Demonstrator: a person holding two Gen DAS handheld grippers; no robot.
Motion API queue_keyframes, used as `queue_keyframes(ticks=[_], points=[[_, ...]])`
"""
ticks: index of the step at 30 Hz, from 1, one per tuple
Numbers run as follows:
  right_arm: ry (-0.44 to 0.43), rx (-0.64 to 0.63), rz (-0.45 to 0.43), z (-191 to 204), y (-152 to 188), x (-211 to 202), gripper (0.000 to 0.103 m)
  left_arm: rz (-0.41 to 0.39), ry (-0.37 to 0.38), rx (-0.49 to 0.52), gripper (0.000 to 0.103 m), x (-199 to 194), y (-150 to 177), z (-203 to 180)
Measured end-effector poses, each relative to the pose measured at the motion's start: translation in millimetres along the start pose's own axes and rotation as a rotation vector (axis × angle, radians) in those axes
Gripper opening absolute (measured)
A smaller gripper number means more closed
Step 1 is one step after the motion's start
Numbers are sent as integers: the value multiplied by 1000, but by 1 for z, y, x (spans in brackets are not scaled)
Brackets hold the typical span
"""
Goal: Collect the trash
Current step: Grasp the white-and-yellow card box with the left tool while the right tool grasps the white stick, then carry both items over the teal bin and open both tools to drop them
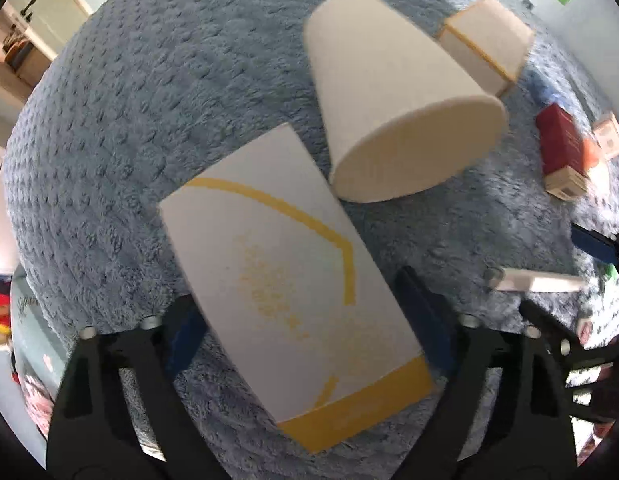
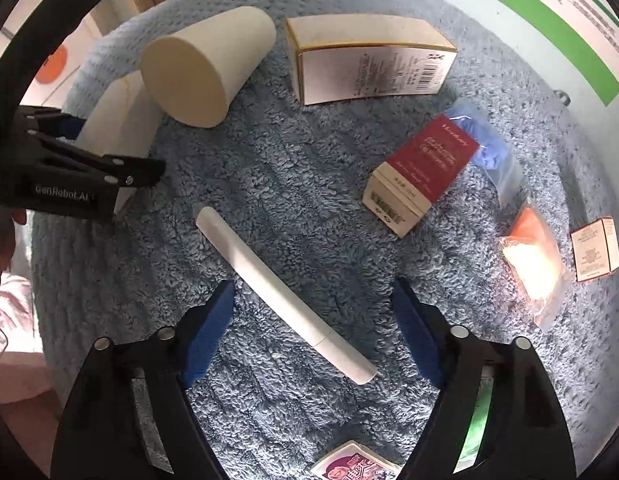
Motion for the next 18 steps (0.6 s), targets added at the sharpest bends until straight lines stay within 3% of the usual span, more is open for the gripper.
queue_keyframes(ticks=[3,7,18], points=[[12,29,-4,-5,2,-6,46,-6,-9,20,66,-3,2,-9],[22,65,11,-10,7,-11,15,-7,-6,17,65,-3,1,-11],[-41,141,-15,-19,13,-44,13,-60,-1,40,63,-42,38,0]])
Point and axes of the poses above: each gripper's, at about its wrist camera, not at the fingertips, and x roughly the way its jaws point, z to its left, y to its underside, the point moved 6 cm from there along x, roughly the way its jaws point, and after that the axes turned 1 degree about -x, right-handed, at the moved point
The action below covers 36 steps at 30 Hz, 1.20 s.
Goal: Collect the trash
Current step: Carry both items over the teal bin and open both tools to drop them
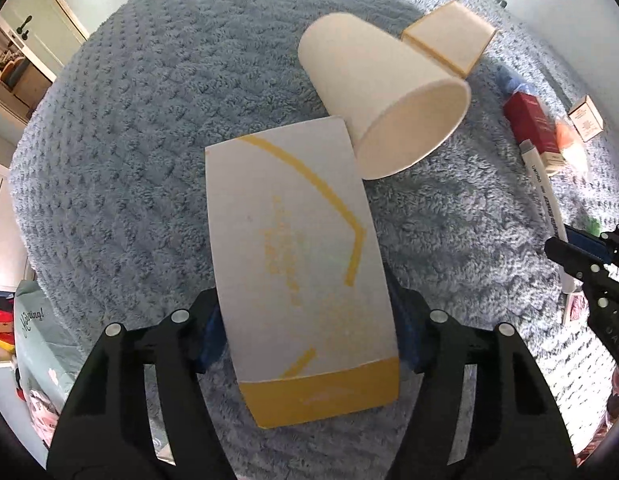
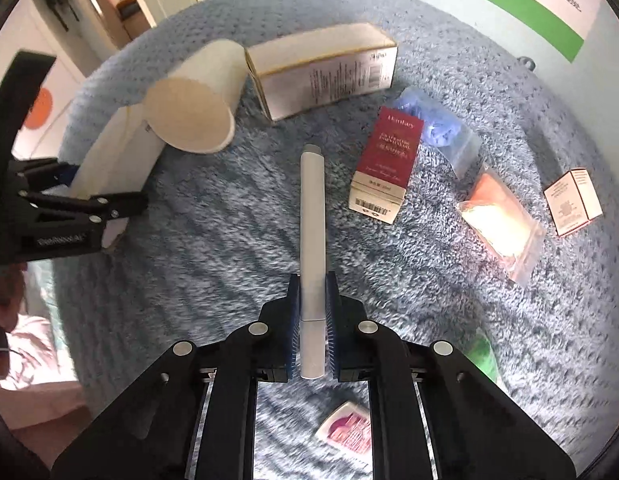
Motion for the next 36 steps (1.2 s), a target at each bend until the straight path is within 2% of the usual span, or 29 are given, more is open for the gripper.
queue_keyframes(ticks=[7,11,16,18,24,30,36], points=[[-65,-15,-71,22,-7,-43,13,-55,-2,-19,63,-40,15,6],[-85,-54,-100,37,-24,-56,13,-88,-14,-38,63,-61,20,15],[-141,-133,-120,79,-33,-68,13,-115,-24,-93,64,-84,41,35],[-167,-167,-123,96,-31,-70,13,-117,-39,-120,64,-84,47,56],[-240,-288,-105,165,-29,-70,13,-109,-80,-228,64,-94,98,103],[-296,-383,-69,245,-9,-63,13,-93,-100,-312,64,-99,157,159],[-333,-437,1,333,22,-43,13,-47,-119,-363,64,-86,218,220]])
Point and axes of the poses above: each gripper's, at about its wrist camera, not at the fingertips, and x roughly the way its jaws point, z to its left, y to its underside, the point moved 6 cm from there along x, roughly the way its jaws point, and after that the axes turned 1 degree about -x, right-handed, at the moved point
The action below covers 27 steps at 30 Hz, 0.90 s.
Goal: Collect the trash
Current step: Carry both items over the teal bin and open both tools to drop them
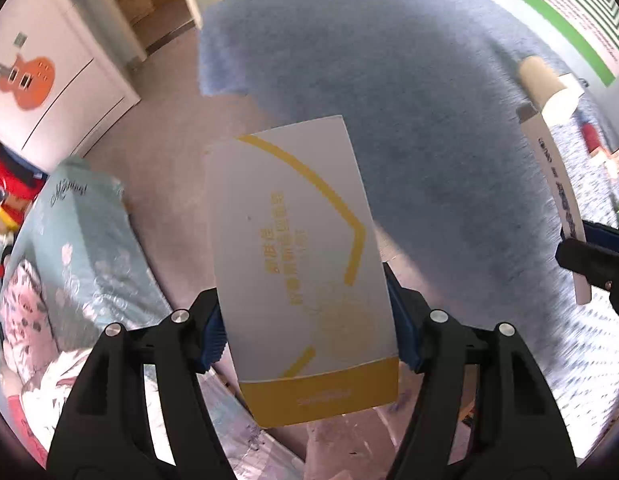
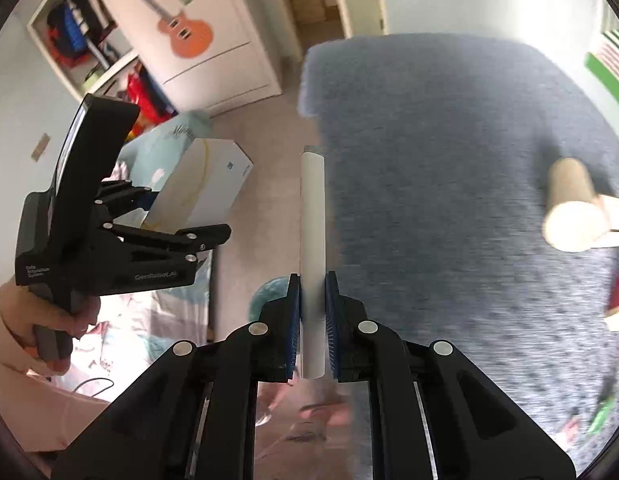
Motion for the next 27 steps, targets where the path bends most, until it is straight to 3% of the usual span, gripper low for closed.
queue_keyframes(ticks=[4,10,18,27], points=[[-15,-18,71,47,5,47,13,57,-9,-3,64,27,23,37],[-18,-8,226,78,28,130,13,168,20,-14,64,82,62,76],[-34,27,369,80,54,222,13,295,43,4,64,157,104,102],[-48,60,489,67,95,299,13,400,84,12,64,232,134,100]])
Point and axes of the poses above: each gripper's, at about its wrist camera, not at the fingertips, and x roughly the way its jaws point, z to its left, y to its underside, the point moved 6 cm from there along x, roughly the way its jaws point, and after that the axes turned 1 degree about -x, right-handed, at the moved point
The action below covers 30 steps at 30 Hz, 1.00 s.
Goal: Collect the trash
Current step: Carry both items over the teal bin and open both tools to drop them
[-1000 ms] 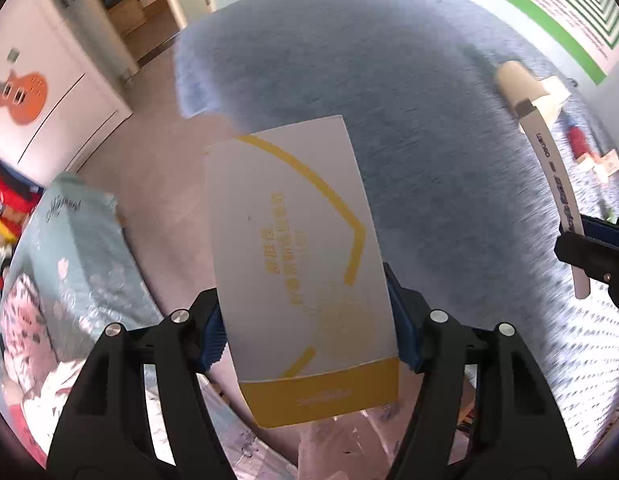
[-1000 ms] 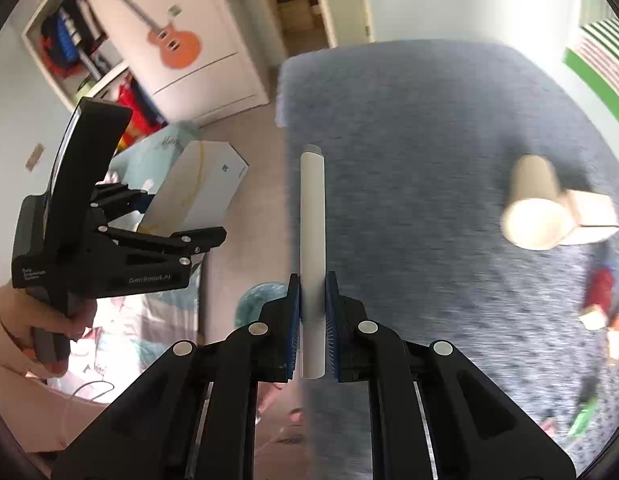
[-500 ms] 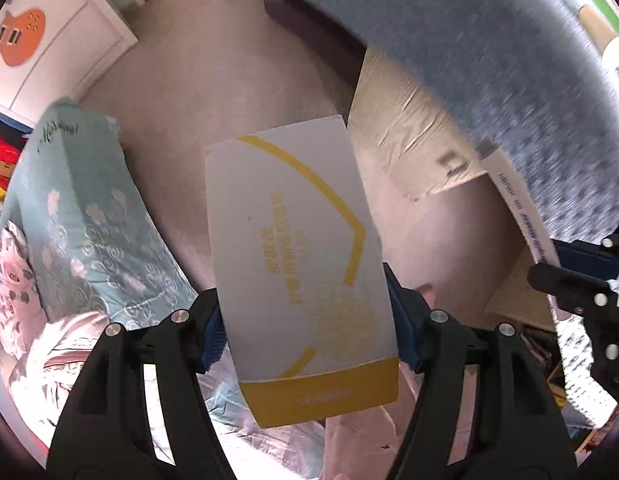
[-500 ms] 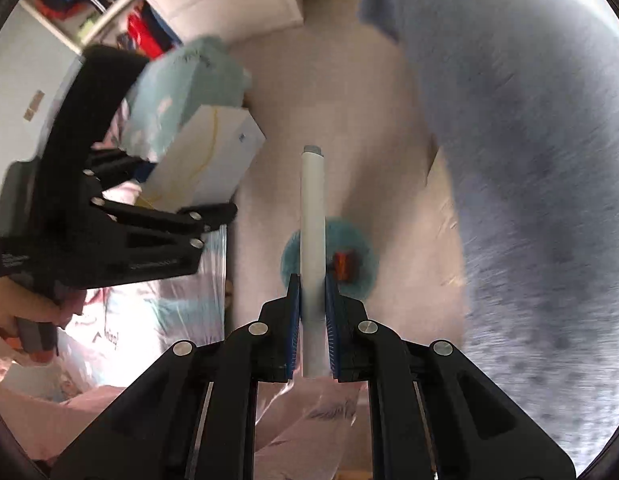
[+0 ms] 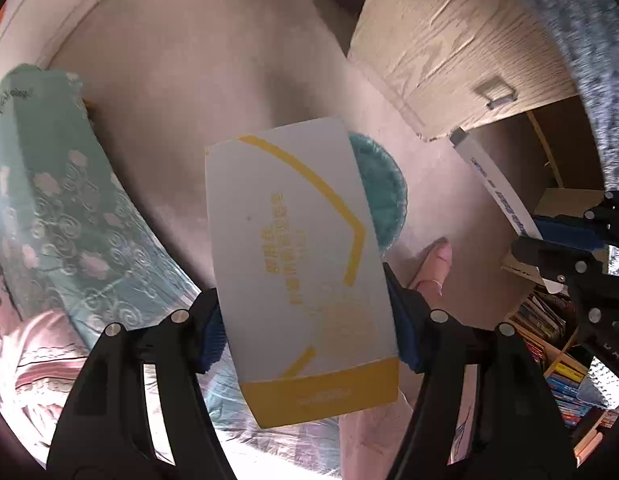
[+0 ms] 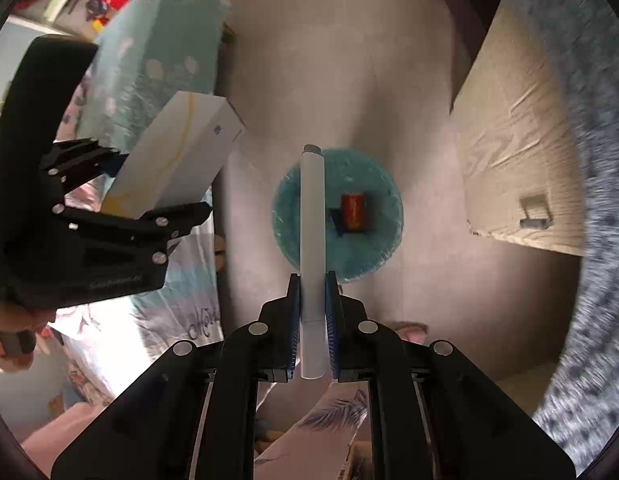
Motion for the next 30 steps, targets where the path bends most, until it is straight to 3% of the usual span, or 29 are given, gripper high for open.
queue_keyframes(ticks=[5,8,9,10,12,25,30], points=[[-16,12,38,-7,-9,29,13,36,33,-10,64,35,2,4],[-7,4,39,-10,-12,37,17,47,13,-3,63,47,-1,3],[4,8,42,-12,-14,38,22,53,4,-3,65,50,-1,3],[8,17,49,-14,-14,38,38,60,-11,-6,70,53,-1,4],[4,37,38,-17,-17,35,56,67,-26,-5,75,56,-1,6],[9,16,21,-19,-15,16,54,55,-9,-18,78,44,3,9],[2,-1,-8,-7,-12,-11,54,32,-21,-4,78,21,6,9]])
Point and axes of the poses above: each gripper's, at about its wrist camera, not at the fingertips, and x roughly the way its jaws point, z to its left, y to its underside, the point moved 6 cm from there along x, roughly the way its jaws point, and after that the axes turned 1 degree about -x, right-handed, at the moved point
